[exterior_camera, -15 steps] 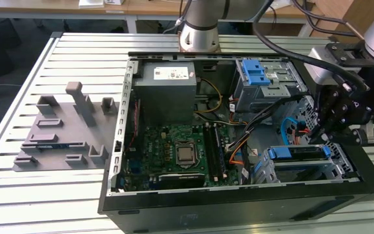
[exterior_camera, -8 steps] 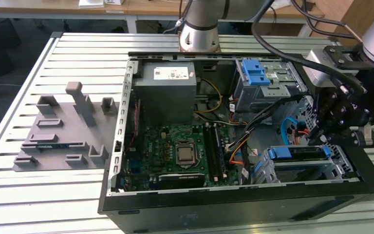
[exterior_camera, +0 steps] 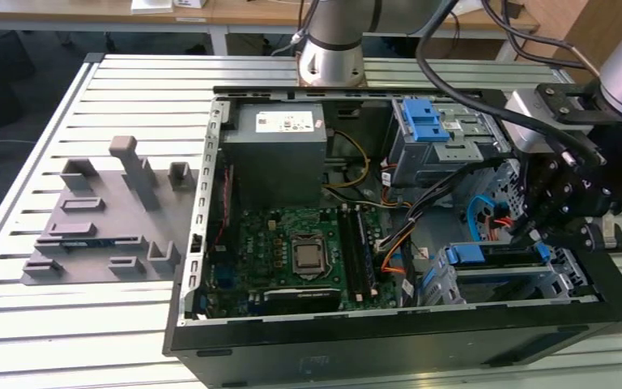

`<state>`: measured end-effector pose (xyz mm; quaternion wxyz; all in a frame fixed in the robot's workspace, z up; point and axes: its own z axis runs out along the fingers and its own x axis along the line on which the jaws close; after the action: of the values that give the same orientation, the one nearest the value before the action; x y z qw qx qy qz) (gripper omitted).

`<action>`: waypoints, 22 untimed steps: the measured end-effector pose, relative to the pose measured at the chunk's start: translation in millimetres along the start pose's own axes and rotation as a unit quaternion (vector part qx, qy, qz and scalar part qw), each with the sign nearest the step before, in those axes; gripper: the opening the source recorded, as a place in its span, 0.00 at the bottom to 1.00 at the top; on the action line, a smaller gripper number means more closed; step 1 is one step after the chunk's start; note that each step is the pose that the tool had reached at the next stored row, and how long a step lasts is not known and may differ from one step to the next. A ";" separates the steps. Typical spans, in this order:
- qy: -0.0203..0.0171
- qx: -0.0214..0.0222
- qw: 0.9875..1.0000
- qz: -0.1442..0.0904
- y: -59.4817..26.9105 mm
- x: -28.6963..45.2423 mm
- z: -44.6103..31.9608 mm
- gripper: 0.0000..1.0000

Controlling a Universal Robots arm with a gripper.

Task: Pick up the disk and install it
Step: 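Insert the first disk wire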

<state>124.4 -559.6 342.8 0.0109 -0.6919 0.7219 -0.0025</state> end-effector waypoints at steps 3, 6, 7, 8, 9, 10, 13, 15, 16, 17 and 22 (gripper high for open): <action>-0.001 0.000 1.000 0.000 0.1 0.4 1.9 0.16; -0.001 0.000 1.000 -0.001 0.1 0.6 3.4 0.16; -0.001 0.000 1.000 -0.002 0.1 0.6 3.7 0.16; -0.001 0.000 1.000 -0.003 0.2 0.6 4.0 0.16; -0.001 0.000 1.000 -0.006 0.2 0.6 4.2 0.16; -0.001 0.000 1.000 -0.009 0.2 0.6 4.4 0.16; -0.002 0.000 1.000 -0.020 0.2 0.6 4.8 0.16; -0.002 0.000 1.000 -0.020 0.2 0.6 5.3 0.16; -0.002 0.000 1.000 -0.020 0.2 0.6 5.6 0.16; -0.002 0.000 1.000 -0.020 0.2 0.6 5.8 0.16; -0.002 0.000 1.000 -0.020 -0.2 0.8 6.5 0.16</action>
<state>124.8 -560.4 336.2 0.0119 -0.7064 0.7077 -0.0012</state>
